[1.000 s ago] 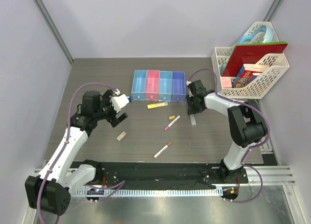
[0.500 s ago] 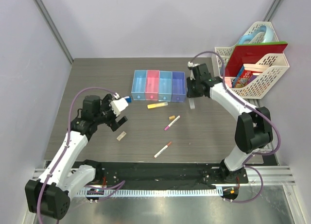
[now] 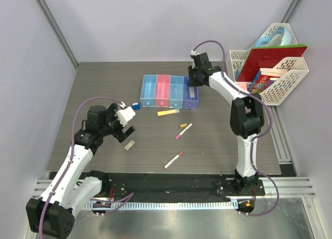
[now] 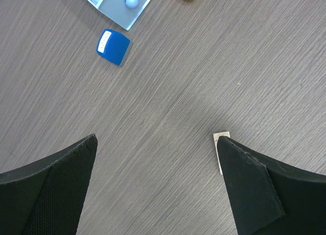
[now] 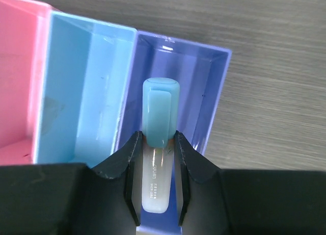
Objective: Sort the stationery into containers
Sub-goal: Place the pen in the storage box.
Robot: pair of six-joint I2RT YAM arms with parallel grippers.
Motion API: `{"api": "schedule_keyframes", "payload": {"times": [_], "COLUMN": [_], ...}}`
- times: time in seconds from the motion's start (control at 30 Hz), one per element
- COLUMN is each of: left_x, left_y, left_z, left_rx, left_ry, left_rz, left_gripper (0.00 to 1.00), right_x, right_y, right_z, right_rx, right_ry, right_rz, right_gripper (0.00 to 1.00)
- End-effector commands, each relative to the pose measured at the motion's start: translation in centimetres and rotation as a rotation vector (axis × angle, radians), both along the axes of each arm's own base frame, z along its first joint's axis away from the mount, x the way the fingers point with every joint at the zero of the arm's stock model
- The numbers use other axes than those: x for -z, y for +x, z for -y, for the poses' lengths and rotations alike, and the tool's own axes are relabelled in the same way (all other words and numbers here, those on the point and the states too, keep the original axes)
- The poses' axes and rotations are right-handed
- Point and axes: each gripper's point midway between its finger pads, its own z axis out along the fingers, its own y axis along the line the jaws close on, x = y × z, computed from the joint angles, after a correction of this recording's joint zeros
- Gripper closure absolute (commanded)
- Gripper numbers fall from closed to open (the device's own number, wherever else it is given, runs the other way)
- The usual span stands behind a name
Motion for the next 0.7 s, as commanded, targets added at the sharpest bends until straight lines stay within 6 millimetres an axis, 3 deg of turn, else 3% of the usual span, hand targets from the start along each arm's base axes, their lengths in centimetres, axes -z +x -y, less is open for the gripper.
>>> {"api": "schedule_keyframes", "payload": {"times": [0.0,0.23,0.27,0.37,0.67], "left_x": [-0.4,-0.3,-0.2,-0.3,-0.4], "left_y": [0.1,0.3,0.2,0.2,0.1], "left_z": [-0.1,0.1,0.1,0.1,0.2], "left_rx": [-0.017,-0.010,-0.010,-0.009,-0.008], "left_ry": [-0.005,-0.015,-0.015,-0.016,-0.020], "left_rz": [0.021,0.020,0.016,0.018,0.021], "left_gripper": [0.00,0.00,0.00,0.00,0.00], "right_x": [-0.6,1.3,1.4,1.3,-0.4], "right_y": [2.0,2.6,2.6,2.4,2.1], "right_z": [-0.9,-1.2,-1.2,-1.6,-1.5], "right_rx": [0.006,0.003,0.002,-0.017,-0.019], "right_ry": [0.038,0.031,0.031,0.016,0.005], "right_rz": [0.048,0.031,0.029,0.038,0.067], "right_gripper": [0.99,0.97,0.86,0.69,0.48]}}
